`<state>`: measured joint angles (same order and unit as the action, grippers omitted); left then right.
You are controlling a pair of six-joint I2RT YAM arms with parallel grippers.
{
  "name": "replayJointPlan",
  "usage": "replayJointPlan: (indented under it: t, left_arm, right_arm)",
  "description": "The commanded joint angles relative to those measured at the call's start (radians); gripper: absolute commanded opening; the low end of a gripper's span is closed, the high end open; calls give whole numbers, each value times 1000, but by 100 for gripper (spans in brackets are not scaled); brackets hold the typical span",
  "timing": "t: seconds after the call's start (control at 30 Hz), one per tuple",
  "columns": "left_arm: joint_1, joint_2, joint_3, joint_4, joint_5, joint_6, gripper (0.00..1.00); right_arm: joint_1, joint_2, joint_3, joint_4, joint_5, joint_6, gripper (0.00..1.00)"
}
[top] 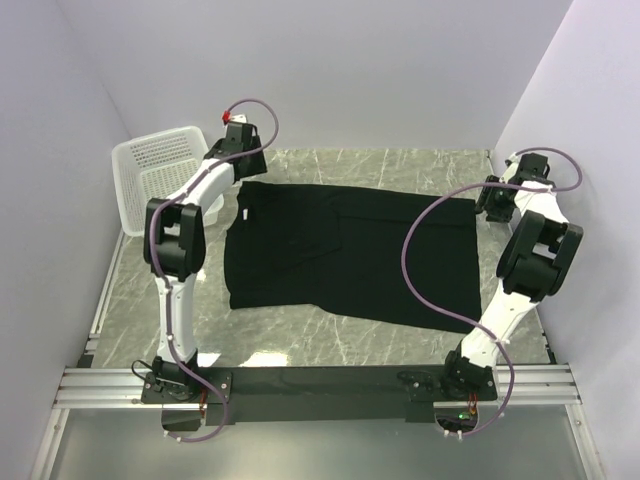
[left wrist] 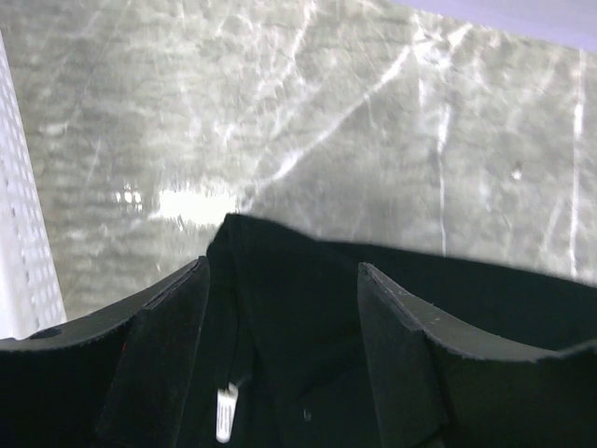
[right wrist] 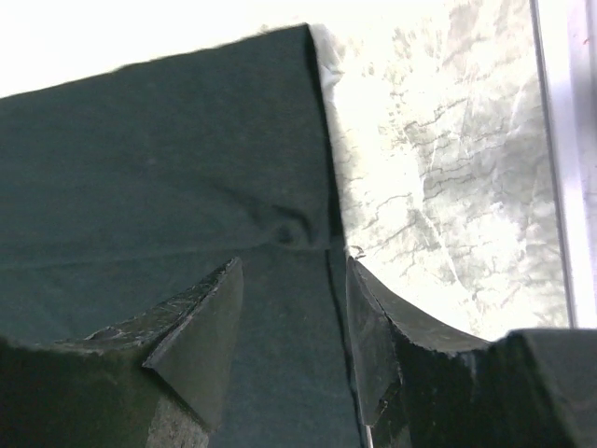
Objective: Fold and stack the t-shirts
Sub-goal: Smooth out the T-shirt at the center of the board.
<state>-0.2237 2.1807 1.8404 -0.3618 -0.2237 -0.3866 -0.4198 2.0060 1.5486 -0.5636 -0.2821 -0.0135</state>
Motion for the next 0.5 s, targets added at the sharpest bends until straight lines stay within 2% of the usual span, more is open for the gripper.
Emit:
replayJointPlan:
  t: [0.0,0.2,0.47]
  left_arm:
    - [0,71,106,-81,-65,5,69]
    - [0,139,172,-156,-107,-47,61]
    - [0,186,210,-177,-79,-77,60]
  right_arm:
    - [-7,-67,-25,44,-35,-16,55]
    - [-7,-61,-41,57,-37,-13,55]
    - [-7,-47,-44,70,-34,-9,55]
